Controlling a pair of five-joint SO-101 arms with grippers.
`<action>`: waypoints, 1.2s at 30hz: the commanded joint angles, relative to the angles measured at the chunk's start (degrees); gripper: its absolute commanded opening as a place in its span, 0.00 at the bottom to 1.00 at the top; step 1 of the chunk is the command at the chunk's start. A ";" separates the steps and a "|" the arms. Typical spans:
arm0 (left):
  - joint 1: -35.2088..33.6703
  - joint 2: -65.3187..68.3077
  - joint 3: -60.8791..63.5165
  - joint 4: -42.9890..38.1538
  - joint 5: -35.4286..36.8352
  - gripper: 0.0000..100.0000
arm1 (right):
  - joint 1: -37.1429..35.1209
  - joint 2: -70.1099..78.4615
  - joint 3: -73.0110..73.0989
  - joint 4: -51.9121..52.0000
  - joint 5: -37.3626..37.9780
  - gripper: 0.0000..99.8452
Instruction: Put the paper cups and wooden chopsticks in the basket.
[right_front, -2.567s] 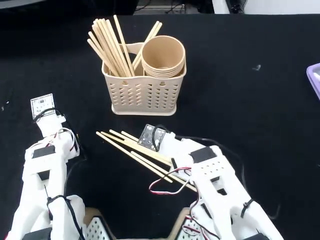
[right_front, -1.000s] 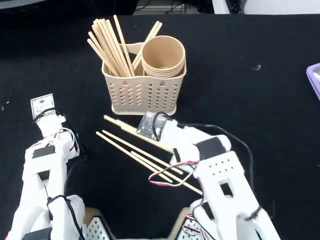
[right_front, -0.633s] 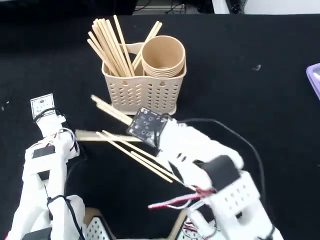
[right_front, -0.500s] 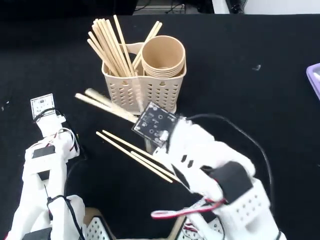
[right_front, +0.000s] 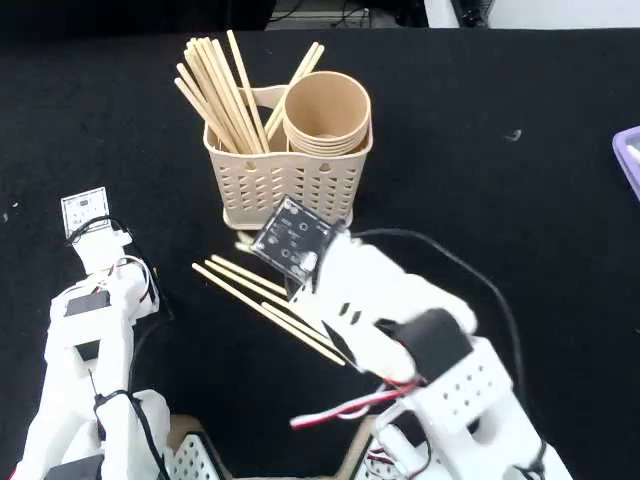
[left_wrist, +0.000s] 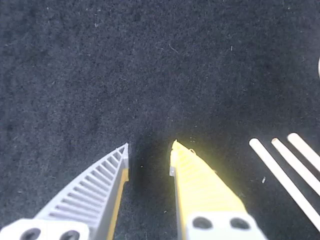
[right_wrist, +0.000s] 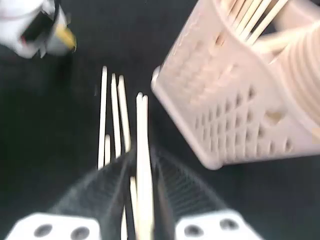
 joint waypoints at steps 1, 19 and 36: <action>0.66 -0.26 -0.40 -0.88 0.26 0.14 | -0.70 -1.54 -1.10 -1.14 -0.44 0.01; 0.75 -0.18 -0.40 -0.88 0.26 0.14 | -0.53 -2.15 2.59 2.64 -0.44 0.02; 0.57 -0.09 -0.40 -0.79 0.26 0.14 | 7.21 -2.24 -12.53 15.47 -8.79 0.15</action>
